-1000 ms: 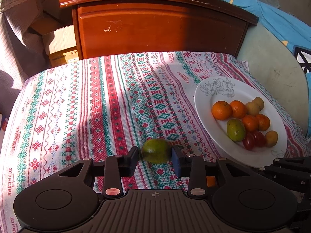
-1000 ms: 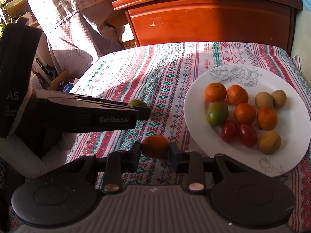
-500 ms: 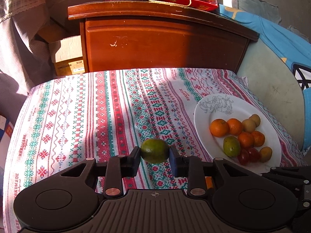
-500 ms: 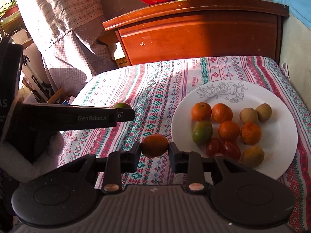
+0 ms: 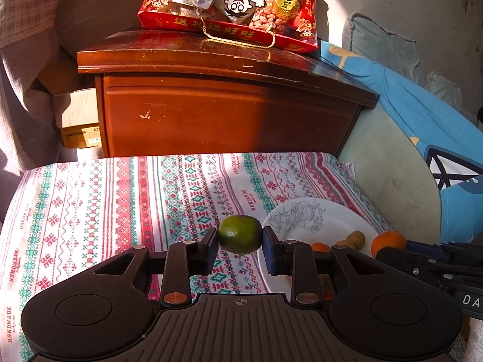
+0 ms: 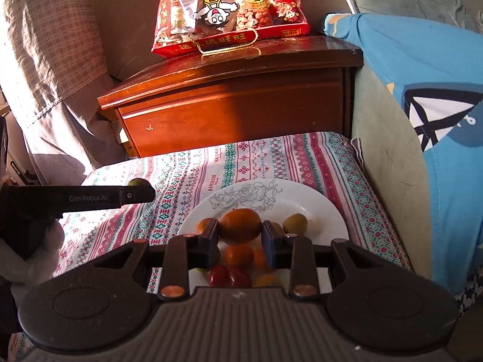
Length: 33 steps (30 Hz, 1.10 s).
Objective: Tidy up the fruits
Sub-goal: 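Carry mandarin and lime onto the white plate and open both tools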
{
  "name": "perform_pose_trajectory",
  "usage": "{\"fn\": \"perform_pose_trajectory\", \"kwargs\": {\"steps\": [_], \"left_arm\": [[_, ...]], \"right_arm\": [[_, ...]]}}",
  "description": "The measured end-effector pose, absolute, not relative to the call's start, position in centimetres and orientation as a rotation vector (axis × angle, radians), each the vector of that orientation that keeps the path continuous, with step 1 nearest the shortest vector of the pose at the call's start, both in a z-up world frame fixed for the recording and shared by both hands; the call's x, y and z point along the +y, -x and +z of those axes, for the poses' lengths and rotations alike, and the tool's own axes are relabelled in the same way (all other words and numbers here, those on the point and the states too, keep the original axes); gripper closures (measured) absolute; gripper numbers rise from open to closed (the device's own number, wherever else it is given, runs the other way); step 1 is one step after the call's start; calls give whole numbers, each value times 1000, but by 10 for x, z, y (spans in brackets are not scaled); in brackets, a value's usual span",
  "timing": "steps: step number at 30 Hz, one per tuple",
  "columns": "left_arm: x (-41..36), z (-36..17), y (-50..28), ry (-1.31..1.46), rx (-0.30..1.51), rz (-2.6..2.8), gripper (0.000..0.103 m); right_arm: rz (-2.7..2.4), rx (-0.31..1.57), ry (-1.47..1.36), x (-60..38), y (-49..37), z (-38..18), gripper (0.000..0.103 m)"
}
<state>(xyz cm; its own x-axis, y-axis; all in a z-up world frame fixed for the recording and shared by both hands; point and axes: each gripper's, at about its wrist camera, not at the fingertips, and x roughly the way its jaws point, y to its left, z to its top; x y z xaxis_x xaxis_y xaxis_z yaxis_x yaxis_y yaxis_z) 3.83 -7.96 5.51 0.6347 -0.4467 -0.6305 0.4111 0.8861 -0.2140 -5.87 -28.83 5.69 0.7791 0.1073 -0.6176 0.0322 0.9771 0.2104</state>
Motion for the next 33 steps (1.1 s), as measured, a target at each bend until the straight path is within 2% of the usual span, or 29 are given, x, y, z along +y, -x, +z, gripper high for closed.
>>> {"fn": "perform_pose_trajectory", "kwargs": {"steps": [13,29,31,33], "left_arm": [[-139,40,-64,51,786,-567,75],[-160,25,-68,9,811,-600,72],[-160,30,-66,7,812,-594,68],[-159,35,-64,0,810,-578,54]], "right_arm": [[-110,791,-314,-318,49,28,72],[-142,820,-375,-319,43,22,69],[-144,813,-383,-320,44,24,67],[-149,805,-402,-321,45,27,61]]}}
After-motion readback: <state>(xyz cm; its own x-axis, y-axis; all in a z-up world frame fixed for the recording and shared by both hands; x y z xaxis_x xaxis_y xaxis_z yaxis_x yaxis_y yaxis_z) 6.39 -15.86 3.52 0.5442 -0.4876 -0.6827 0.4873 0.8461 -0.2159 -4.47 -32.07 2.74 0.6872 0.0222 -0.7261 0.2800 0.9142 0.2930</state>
